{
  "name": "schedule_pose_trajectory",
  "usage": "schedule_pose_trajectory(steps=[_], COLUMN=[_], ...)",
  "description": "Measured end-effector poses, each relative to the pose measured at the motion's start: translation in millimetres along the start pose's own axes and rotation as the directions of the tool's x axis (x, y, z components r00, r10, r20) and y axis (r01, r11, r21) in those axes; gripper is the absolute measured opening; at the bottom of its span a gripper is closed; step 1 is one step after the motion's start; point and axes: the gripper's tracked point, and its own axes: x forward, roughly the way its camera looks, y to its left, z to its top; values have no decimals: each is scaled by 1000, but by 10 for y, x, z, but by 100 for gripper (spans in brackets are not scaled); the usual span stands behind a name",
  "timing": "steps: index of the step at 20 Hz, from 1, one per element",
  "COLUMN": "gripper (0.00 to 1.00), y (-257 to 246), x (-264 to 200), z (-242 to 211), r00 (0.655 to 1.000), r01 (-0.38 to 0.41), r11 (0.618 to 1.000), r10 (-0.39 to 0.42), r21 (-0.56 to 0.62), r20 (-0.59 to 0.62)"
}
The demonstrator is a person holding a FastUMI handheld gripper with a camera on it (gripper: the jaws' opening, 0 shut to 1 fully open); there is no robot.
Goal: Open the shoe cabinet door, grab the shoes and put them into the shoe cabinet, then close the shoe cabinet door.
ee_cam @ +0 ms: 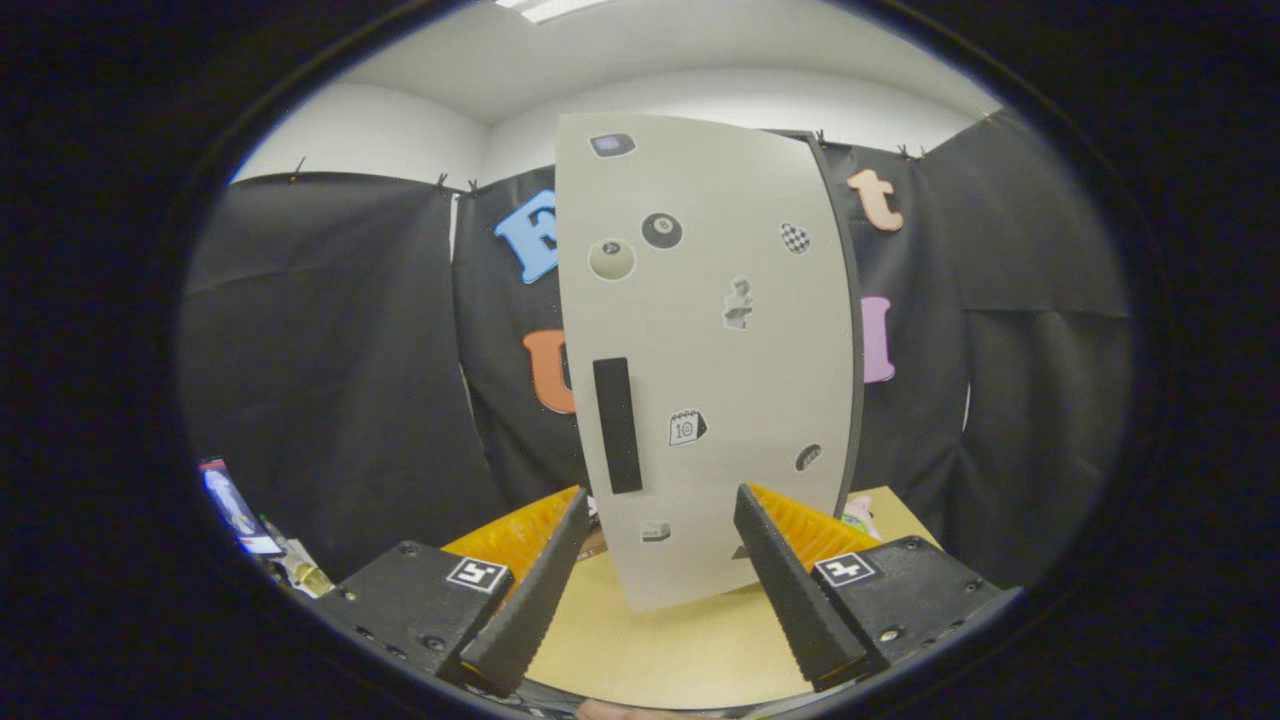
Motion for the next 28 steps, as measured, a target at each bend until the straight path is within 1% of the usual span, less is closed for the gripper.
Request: schedule_pose_trajectory(steps=[2, 4, 8, 9, 10, 13, 17, 20, 23, 26, 28], gripper=[97, 97, 97, 97, 97, 97, 97, 97, 97, 97, 97], y=[-37, 1, -49, -6, 23, -30, 10, 27, 9, -100, -199], x=[-139, -269, -611, -697, -787, -1070, -1316, -1357, -1280, -1136, -1016], z=[-29, -60, -189, -239, -269, -256, -235, -278, -375, -452, -532], r00=[999, 999, 998, 998, 998, 992, 984, 984, 989, 988, 983], r01=[33, 29, 51, 40, 38, 89, 102, 88, 84, 113, 159], r11=[999, 999, 999, 999, 999, 993, 990, 992, 992, 989, 983], r10=[-33, -29, -51, -40, -37, -82, -86, -72, -72, -102, -150], r21=[8, 22, -1, 1, -14, -77, -97, -93, -96, -95, -87], r20=[15, 24, 39, 41, 44, 97, 159, 163, 128, 112, 105])
